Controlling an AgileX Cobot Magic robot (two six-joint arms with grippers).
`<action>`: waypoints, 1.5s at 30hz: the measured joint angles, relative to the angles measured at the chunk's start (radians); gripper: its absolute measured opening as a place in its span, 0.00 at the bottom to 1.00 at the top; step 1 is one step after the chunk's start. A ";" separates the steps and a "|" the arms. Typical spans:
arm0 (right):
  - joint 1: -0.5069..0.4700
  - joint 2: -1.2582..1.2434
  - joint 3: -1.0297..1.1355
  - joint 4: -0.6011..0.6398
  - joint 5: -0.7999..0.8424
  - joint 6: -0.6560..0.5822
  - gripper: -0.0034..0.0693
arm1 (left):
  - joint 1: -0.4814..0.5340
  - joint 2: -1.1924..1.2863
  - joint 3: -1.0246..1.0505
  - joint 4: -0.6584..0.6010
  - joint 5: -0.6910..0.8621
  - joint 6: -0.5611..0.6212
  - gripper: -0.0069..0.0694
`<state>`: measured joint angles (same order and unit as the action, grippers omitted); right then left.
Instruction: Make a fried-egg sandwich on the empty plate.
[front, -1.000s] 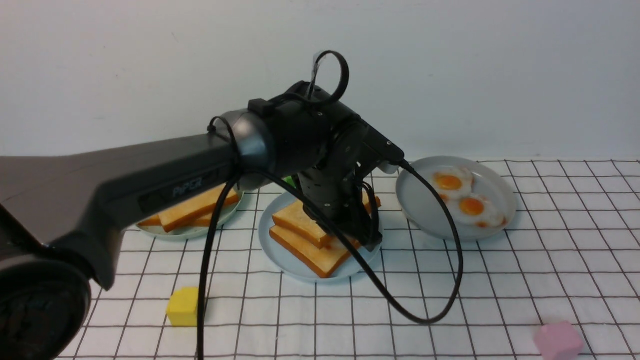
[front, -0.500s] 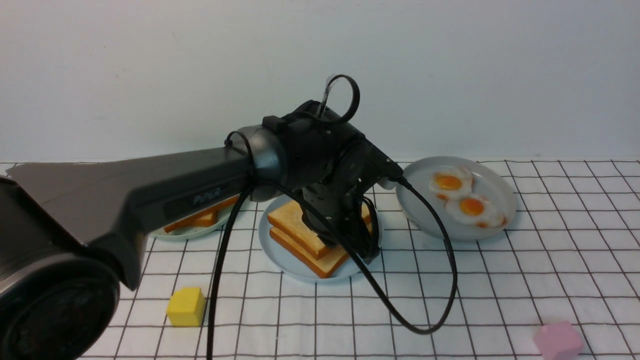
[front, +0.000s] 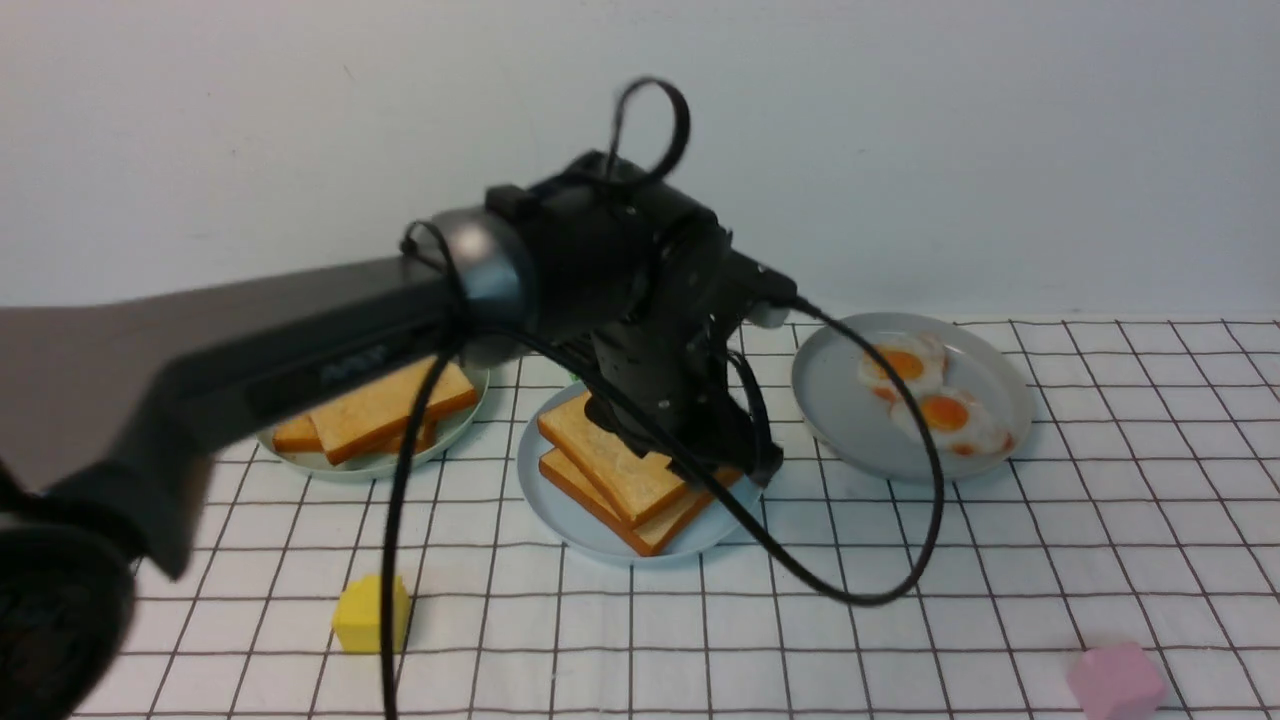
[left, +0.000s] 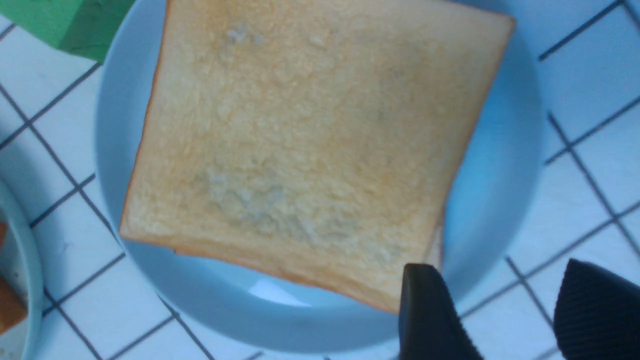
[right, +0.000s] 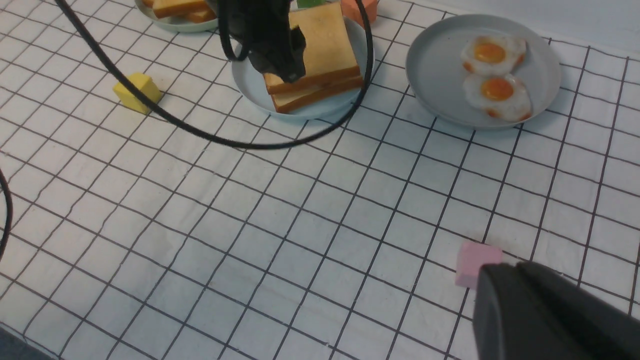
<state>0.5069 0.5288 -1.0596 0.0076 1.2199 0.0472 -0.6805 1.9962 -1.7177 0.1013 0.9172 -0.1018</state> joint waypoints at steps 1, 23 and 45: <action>0.000 0.000 0.000 0.000 0.000 0.000 0.11 | 0.000 -0.066 0.000 -0.038 0.030 -0.006 0.47; 0.000 0.000 0.000 0.001 -0.037 0.002 0.09 | 0.000 -1.593 1.204 -0.210 -0.674 0.058 0.07; 0.000 0.000 0.000 0.001 0.051 0.052 0.06 | 0.000 -2.008 1.559 -0.214 -0.693 0.058 0.07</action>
<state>0.5069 0.5288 -1.0596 0.0084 1.2709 0.0993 -0.6805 -0.0120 -0.1591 -0.1124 0.2243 -0.0443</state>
